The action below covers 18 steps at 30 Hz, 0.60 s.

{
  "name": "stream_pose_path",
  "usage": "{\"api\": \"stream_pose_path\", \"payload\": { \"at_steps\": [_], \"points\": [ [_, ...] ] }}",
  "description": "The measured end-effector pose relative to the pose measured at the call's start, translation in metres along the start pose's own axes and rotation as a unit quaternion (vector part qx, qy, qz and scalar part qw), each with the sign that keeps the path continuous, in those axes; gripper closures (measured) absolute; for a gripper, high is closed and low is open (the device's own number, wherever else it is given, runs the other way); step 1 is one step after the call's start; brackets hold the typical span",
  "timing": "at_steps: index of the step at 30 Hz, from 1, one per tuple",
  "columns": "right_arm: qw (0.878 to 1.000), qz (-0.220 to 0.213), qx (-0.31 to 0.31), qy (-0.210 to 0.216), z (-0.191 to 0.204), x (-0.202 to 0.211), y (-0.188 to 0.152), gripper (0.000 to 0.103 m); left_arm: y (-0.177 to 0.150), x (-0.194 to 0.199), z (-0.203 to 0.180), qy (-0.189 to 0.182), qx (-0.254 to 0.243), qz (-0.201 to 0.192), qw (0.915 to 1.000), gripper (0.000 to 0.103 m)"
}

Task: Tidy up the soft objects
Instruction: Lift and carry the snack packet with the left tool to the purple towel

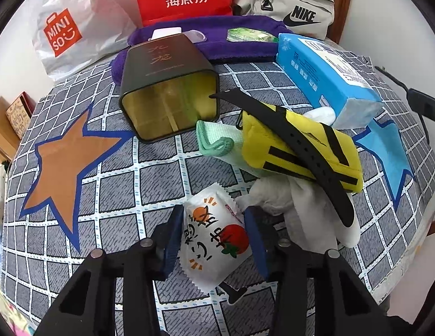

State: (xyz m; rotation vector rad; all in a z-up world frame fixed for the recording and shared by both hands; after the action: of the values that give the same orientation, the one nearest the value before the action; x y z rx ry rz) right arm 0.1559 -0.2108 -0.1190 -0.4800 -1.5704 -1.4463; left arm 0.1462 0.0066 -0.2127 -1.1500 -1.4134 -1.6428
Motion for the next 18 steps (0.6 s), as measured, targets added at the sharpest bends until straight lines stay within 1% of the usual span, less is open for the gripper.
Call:
{"api": "stream_pose_path", "payload": {
  "at_steps": [1, 2, 5, 8, 9, 12, 15, 18],
  "points": [
    [1.000, 0.000, 0.001, -0.001, 0.000, -0.001, 0.002, 0.082, -0.001, 0.001, 0.002, 0.001, 0.003, 0.001, 1.0000, 0.064],
    [1.000, 0.000, 0.002, -0.001, 0.000, -0.001, 0.003, 0.082, -0.001, 0.002, 0.004, 0.002, 0.007, 0.003, 1.0000, 0.072],
    [1.000, 0.000, 0.004, 0.004, 0.001, -0.002, 0.004, 0.082, -0.002, 0.004, 0.014, -0.009, 0.018, 0.007, 0.9998, 0.083],
    [1.000, 0.001, 0.007, 0.009, 0.002, -0.005, 0.007, 0.082, -0.003, 0.005, 0.025, -0.028, 0.033, 0.007, 0.9990, 0.089],
    [1.000, 0.001, 0.007, 0.010, 0.001, -0.005, 0.008, 0.082, -0.002, 0.005, 0.026, -0.030, 0.036, 0.007, 0.9989, 0.090],
    [1.000, 0.004, 0.006, 0.011, 0.000, -0.007, 0.012, 0.082, 0.003, 0.010, 0.031, -0.015, 0.047, 0.002, 0.9988, 0.090],
    [1.000, 0.004, 0.002, 0.009, -0.004, -0.009, 0.018, 0.082, 0.010, 0.018, 0.035, -0.019, 0.057, -0.006, 0.9982, 0.090],
    [1.000, 0.002, -0.003, 0.006, -0.008, -0.009, 0.025, 0.082, 0.019, 0.028, 0.037, -0.015, 0.060, -0.015, 0.9979, 0.090]
  ]
}}
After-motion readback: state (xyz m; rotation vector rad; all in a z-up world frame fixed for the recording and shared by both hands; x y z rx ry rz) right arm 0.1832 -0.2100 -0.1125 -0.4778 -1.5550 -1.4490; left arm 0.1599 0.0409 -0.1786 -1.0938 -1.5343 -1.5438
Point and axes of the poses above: each gripper's, at about its wrist camera, not at the fingertips, and x roughly against the way its jaws point, z to its left, y to its top, the point moved 1 cm from there along -x, roughly the way its jaws point, and after that the axes turned 6 degrees about z, right-handed, at the moved point
